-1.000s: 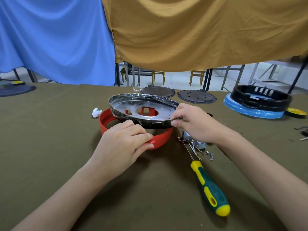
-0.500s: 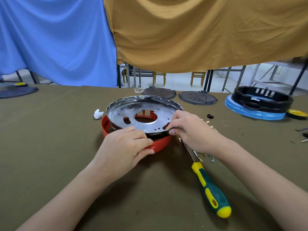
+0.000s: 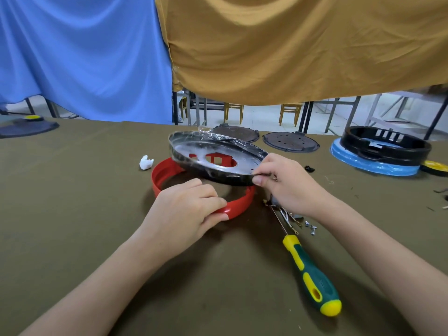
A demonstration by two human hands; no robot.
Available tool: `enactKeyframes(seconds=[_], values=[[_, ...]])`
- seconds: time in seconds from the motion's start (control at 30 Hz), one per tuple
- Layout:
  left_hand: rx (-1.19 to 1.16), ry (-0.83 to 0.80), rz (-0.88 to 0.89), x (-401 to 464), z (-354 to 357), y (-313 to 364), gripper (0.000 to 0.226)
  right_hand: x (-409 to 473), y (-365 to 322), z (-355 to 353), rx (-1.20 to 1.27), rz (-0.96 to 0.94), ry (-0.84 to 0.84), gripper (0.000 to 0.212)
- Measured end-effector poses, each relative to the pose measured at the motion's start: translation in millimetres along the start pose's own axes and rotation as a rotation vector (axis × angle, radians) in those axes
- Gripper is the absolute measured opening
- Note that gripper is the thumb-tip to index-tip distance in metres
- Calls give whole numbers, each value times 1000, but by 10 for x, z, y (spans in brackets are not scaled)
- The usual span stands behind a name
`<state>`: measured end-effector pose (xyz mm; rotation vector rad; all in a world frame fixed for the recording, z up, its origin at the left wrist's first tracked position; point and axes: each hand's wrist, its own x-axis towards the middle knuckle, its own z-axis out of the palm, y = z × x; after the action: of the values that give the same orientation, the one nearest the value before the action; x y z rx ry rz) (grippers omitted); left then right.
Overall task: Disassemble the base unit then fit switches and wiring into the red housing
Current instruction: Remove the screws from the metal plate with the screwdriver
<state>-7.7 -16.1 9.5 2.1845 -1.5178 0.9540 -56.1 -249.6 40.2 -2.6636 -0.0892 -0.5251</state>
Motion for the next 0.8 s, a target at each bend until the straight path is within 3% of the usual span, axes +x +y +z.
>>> enactKeyframes(seconds=[0.8], values=[[7, 16, 5, 9, 3, -17, 14, -36, -66, 18, 26, 62, -15, 15]])
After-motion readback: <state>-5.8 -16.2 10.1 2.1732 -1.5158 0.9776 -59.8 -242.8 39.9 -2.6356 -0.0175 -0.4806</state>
